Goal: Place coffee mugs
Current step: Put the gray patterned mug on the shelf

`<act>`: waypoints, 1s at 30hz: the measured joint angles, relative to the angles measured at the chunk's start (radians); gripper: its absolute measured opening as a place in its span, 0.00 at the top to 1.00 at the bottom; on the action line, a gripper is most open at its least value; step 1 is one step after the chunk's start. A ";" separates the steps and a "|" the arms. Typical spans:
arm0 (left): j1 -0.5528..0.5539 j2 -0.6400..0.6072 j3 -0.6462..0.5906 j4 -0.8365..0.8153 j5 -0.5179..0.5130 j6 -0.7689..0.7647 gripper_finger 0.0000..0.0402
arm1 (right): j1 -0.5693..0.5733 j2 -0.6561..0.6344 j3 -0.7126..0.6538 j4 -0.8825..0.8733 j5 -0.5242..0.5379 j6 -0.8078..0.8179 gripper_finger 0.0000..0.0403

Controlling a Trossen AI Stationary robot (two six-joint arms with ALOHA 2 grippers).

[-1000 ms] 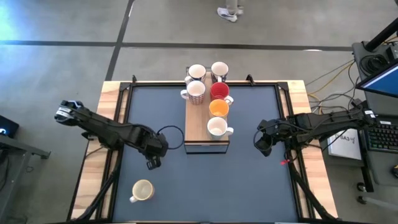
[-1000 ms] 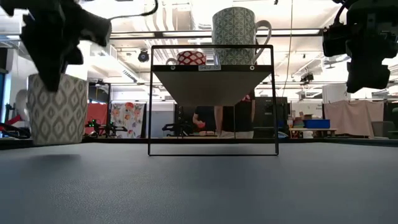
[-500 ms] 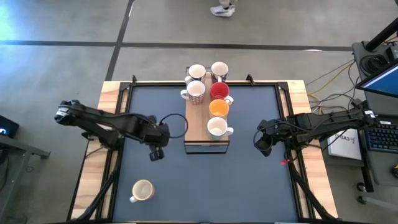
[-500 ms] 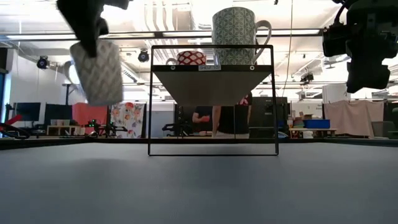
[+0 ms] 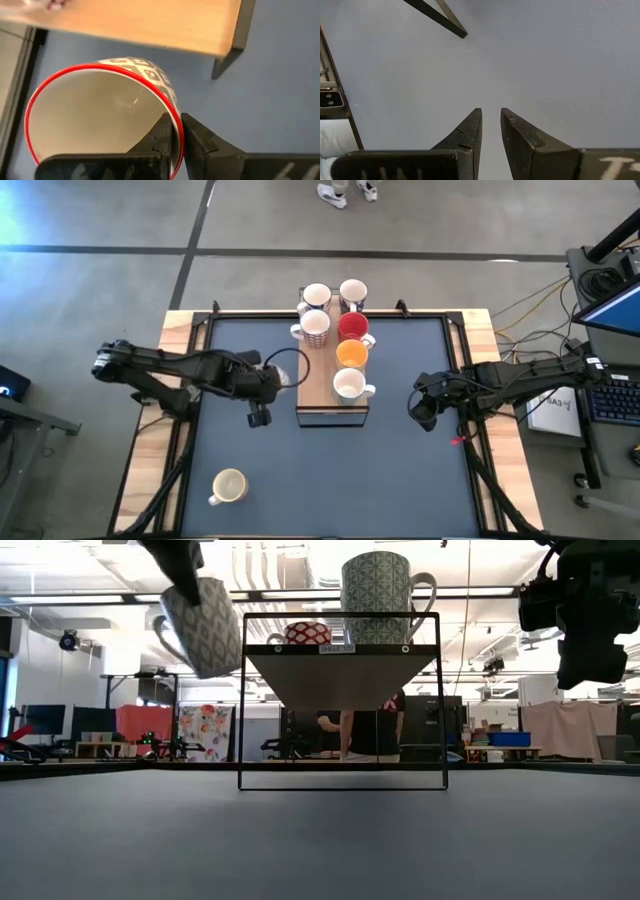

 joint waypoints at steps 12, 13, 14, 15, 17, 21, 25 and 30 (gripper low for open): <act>0.077 0.172 0.218 -0.019 -0.013 0.168 0.98 | 0.000 0.000 0.000 0.000 0.000 0.000 0.85; 0.081 0.184 0.237 -0.022 -0.012 0.179 0.98 | 0.000 0.000 0.000 0.000 0.000 0.000 0.85; 0.084 0.197 0.254 -0.025 -0.012 0.189 0.98 | 0.000 0.000 0.000 0.000 0.000 0.000 0.85; 0.087 0.207 0.270 -0.031 -0.012 0.199 0.98 | 0.000 0.000 0.000 0.000 0.000 0.000 0.85; 0.092 0.231 0.302 -0.045 -0.012 0.215 0.98 | 0.000 0.000 0.000 0.000 0.000 0.000 0.85; 0.101 0.277 0.359 -0.071 -0.012 0.247 0.98 | 0.000 0.000 0.000 0.000 0.000 0.000 0.85; 0.114 0.313 0.395 -0.075 -0.011 0.285 0.98 | 0.000 0.000 0.000 0.000 0.000 0.000 0.85; 0.131 0.334 0.407 -0.066 -0.007 0.308 0.97 | 0.000 0.000 0.000 0.000 0.000 0.000 0.85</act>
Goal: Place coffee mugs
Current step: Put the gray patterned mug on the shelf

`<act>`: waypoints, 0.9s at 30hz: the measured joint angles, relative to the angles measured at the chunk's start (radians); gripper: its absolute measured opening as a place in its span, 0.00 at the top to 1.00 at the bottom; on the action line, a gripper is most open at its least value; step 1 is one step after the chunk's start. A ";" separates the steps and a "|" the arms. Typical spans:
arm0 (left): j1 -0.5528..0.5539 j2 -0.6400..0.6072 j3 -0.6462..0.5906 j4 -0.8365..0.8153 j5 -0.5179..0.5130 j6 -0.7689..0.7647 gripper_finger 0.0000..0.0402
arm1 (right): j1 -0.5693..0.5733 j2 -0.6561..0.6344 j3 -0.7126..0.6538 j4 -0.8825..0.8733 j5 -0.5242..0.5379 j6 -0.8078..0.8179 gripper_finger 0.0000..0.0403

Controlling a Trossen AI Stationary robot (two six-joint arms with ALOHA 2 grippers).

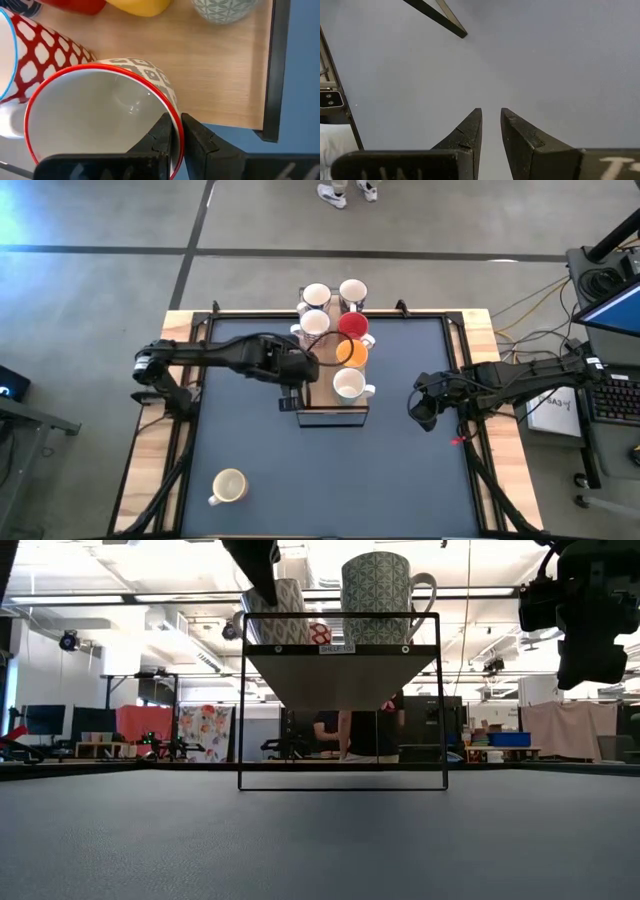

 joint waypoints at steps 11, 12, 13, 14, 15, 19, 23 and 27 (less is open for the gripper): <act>0.022 0.029 0.002 0.046 0.014 0.032 0.94 | 0.000 0.000 0.000 0.000 0.000 0.000 0.85; 0.023 0.031 0.002 0.050 0.013 0.039 0.93 | 0.000 0.000 0.000 0.000 0.000 0.000 0.85; 0.023 0.033 0.002 0.052 0.013 0.043 0.92 | 0.000 0.000 0.000 0.000 0.000 0.000 0.85; 0.025 0.033 0.002 0.055 0.013 0.043 0.91 | 0.000 0.000 0.000 0.000 0.000 0.000 0.85; 0.026 0.034 0.002 0.064 0.013 0.043 0.91 | 0.000 0.000 0.000 0.000 0.000 0.000 0.85; 0.029 0.036 0.002 0.085 0.012 0.044 0.88 | 0.000 0.000 0.000 0.000 0.000 0.000 0.85; 0.030 0.035 0.002 0.094 0.013 0.044 0.84 | 0.000 0.000 0.000 0.000 0.000 0.000 0.85; 0.032 0.035 0.002 0.114 0.005 0.047 0.80 | 0.000 0.000 0.000 0.000 0.000 0.000 0.85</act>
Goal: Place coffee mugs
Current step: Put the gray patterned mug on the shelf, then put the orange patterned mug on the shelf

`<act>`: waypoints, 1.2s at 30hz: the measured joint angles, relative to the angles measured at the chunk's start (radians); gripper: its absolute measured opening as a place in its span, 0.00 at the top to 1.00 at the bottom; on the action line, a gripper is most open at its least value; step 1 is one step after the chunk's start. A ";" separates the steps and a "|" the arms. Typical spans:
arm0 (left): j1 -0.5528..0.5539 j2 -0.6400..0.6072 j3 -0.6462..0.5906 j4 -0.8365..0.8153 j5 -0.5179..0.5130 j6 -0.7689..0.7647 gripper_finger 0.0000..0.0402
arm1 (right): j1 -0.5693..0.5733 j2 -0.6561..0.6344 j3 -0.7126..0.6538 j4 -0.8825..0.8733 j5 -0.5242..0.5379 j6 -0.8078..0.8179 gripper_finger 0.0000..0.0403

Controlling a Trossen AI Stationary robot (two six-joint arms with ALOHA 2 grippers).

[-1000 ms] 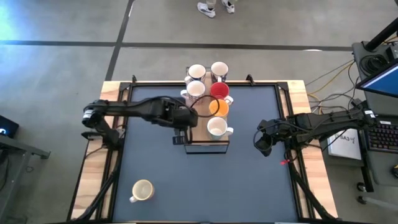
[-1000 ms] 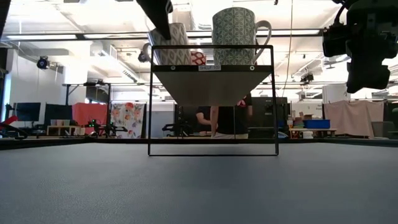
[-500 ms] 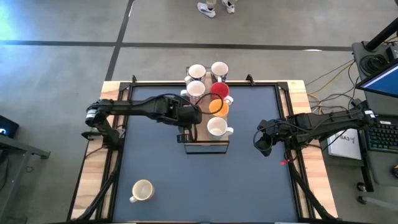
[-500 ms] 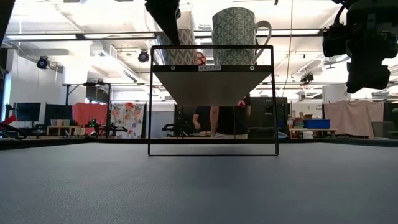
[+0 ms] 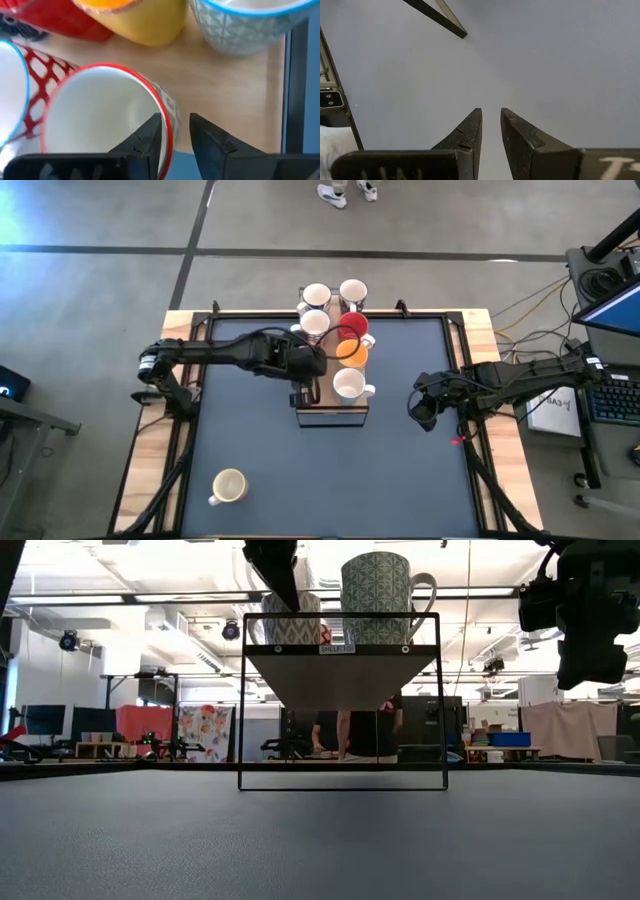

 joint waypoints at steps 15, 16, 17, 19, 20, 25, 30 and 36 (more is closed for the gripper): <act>0.004 0.003 0.026 0.081 0.001 0.080 0.76 | 0.000 0.000 0.000 0.000 0.000 0.000 0.85; 0.006 0.004 0.026 0.088 0.001 0.083 0.76 | 0.000 0.000 0.000 0.000 0.000 0.000 0.85; 0.008 0.005 0.026 0.094 0.002 0.086 0.76 | 0.000 0.000 0.000 0.000 0.000 0.000 0.85; 0.012 0.005 0.023 0.103 0.003 0.095 0.76 | 0.000 0.000 0.000 0.000 0.000 0.000 0.85; 0.014 0.005 0.023 0.109 0.002 0.100 0.76 | 0.000 0.000 0.000 0.000 0.000 0.000 0.85; 0.028 0.006 0.021 0.133 0.002 0.126 0.76 | 0.000 0.000 0.000 0.000 0.000 0.000 0.85; 0.035 0.006 0.021 0.146 -0.010 0.131 0.76 | 0.000 0.000 0.000 0.000 0.000 0.000 0.85; 0.030 0.004 0.071 0.143 -0.017 0.130 0.76 | 0.000 0.000 0.000 0.000 0.000 0.000 0.85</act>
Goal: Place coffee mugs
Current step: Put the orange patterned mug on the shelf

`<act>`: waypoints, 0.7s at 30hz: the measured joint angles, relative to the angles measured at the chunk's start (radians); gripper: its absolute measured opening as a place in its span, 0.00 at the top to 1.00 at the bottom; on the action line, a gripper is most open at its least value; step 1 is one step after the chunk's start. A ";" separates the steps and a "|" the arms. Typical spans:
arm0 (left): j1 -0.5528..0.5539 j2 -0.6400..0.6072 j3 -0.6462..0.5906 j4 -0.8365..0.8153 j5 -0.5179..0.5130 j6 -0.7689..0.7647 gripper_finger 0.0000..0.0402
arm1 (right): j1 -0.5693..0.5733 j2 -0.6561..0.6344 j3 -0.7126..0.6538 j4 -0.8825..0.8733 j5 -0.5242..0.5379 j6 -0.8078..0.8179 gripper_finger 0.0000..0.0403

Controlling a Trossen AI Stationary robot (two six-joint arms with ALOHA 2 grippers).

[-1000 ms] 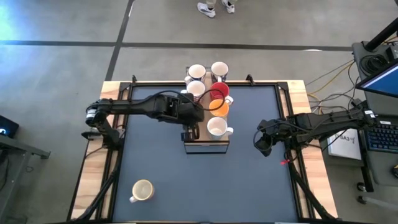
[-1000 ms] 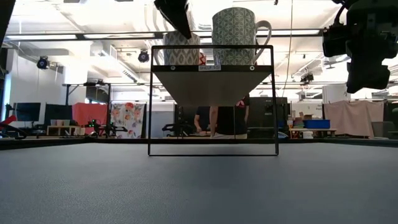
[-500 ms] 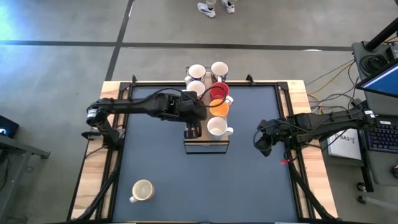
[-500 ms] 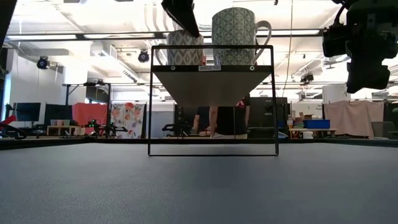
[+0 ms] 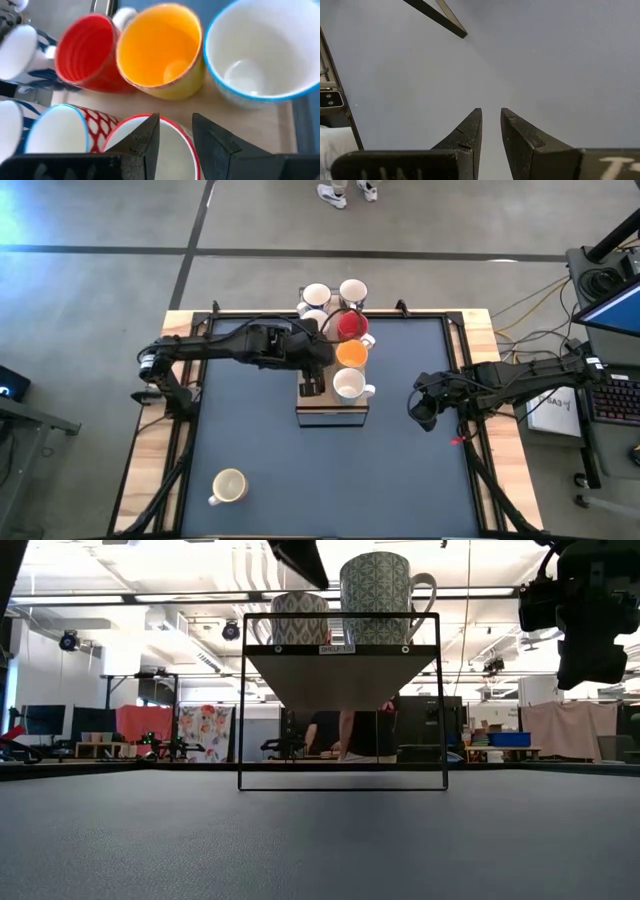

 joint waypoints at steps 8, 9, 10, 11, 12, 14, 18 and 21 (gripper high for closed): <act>-0.072 -0.013 0.142 -0.266 0.063 -0.199 0.76 | 0.000 0.000 0.000 0.000 0.000 0.000 0.85; -0.087 -0.013 0.151 -0.320 0.070 -0.242 0.76 | 0.000 0.000 0.000 0.000 0.000 0.000 0.85; -0.104 -0.014 0.156 -0.369 0.072 -0.285 0.76 | 0.000 0.000 0.000 0.000 0.000 0.000 0.85; -0.122 -0.017 0.156 -0.414 0.076 -0.336 0.76 | 0.000 0.000 0.000 0.000 0.000 0.000 0.85; -0.141 -0.023 0.153 -0.450 0.077 -0.386 0.76 | 0.000 0.000 0.000 0.000 0.000 0.000 0.85; -0.187 -0.046 0.130 -0.506 0.060 -0.473 0.76 | 0.000 0.000 0.000 0.000 0.000 0.000 0.85; -0.304 -0.128 0.009 -0.544 0.028 -0.663 0.76 | 0.000 0.000 0.000 0.000 0.000 0.000 0.85; -0.394 -0.210 -0.138 -0.530 0.083 -0.854 0.76 | 0.000 0.000 0.000 0.000 0.000 0.000 0.85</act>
